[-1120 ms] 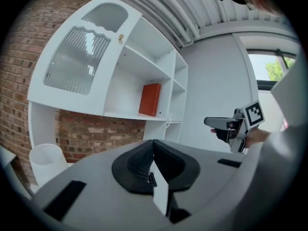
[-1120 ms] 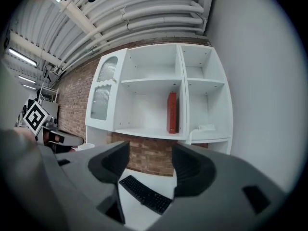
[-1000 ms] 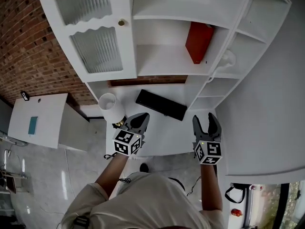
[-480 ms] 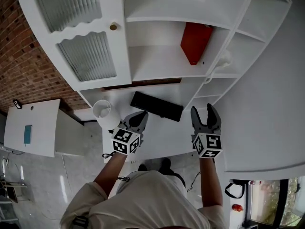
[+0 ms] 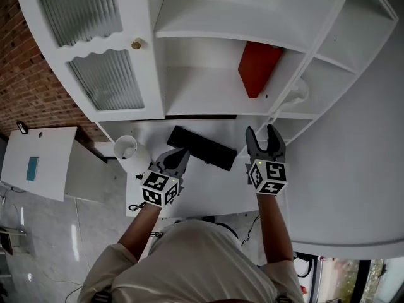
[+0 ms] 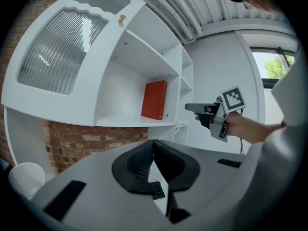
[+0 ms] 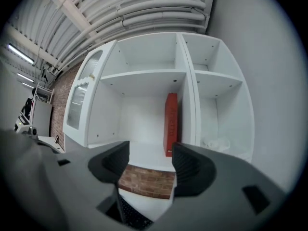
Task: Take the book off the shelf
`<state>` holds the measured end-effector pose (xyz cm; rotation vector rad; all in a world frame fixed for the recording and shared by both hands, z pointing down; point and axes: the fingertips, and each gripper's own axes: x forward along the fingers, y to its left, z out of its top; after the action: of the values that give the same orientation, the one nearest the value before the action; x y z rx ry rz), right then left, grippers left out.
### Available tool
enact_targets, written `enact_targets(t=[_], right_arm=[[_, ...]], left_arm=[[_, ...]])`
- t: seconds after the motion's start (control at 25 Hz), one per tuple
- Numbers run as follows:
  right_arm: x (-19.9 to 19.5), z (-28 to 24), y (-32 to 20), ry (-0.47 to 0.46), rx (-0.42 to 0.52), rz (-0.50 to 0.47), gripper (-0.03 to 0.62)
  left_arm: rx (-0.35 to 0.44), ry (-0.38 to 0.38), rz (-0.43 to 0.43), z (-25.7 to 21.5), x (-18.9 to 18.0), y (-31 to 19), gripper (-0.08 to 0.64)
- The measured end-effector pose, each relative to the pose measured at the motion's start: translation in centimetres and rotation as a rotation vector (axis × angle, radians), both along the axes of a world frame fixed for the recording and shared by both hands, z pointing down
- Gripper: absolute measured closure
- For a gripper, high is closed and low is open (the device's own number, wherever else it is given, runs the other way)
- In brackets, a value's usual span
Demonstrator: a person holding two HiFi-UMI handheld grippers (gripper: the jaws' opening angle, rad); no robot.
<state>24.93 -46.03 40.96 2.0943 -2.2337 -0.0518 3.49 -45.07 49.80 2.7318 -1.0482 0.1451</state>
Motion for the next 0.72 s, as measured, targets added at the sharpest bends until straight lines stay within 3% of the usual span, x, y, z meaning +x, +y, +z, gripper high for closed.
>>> enact_targets(t=[0.32,0.72], right_arm=[[1.3,-1.5,-6.5,-0.037,-0.011,-0.014,0.331],[3.4,-3.7,-13.2,-0.088,-0.021,0.082,0.331]], left_arm=[[0.005,0.006,-0.07,-0.5,-0.4,-0.9,0.566],[0.012,0.016,-0.108,-0.8,-0.4,-1.5,0.566]])
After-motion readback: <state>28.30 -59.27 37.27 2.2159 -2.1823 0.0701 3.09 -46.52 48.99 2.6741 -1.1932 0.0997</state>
